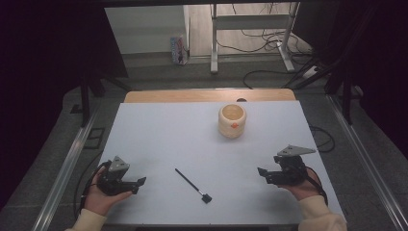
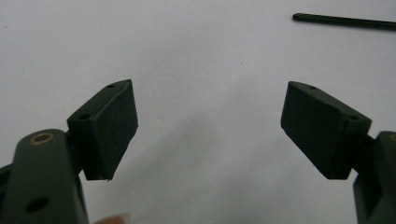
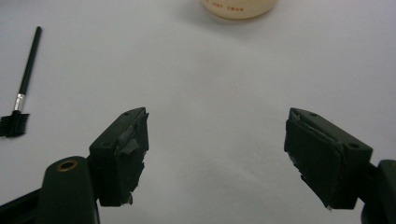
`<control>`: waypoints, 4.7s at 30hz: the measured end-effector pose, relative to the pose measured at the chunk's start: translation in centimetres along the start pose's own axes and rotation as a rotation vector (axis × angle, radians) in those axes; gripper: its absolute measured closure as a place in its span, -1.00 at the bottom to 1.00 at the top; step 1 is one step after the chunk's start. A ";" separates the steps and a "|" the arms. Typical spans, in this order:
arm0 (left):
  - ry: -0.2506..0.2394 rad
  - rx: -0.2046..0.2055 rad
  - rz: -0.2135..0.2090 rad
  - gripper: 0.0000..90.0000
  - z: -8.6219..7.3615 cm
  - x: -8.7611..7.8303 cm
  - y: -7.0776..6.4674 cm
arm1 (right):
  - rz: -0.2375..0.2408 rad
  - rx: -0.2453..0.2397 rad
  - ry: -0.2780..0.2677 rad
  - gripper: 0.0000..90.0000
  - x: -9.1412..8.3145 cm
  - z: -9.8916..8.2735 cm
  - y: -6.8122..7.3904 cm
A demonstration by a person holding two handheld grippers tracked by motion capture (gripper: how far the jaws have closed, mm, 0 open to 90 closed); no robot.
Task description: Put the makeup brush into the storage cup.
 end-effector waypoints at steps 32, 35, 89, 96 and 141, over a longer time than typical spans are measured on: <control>0.000 0.007 0.003 -0.57 0.0 -0.1 0.1 | 0.085 -0.053 0.112 -0.46 2.7 3.3 4.3; 0.000 0.006 0.003 -0.57 0.0 -0.1 0.0 | 0.091 -0.058 0.119 -0.45 3.0 3.5 4.7; -0.006 0.009 -0.007 -0.57 0.0 -0.1 0.0 | 0.190 -0.195 0.220 -0.37 9.4 7.3 13.2; -0.007 0.009 -0.007 -0.57 0.0 -0.1 0.0 | 0.170 -0.182 0.230 -0.39 10.0 8.4 14.0; -0.005 0.013 -0.003 -0.57 -0.1 -0.2 0.1 | 0.171 -0.406 0.544 0.90 13.8 6.4 18.9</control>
Point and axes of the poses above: each handheld gripper's, and its own axes: x roughly forward along the jaws, z roughly out of its top, y roughly to its left, the point moved 1 cm from there along x, roughly forward along the jaws, and after that the axes turned 1 degree about y, right-handed, at the moved point
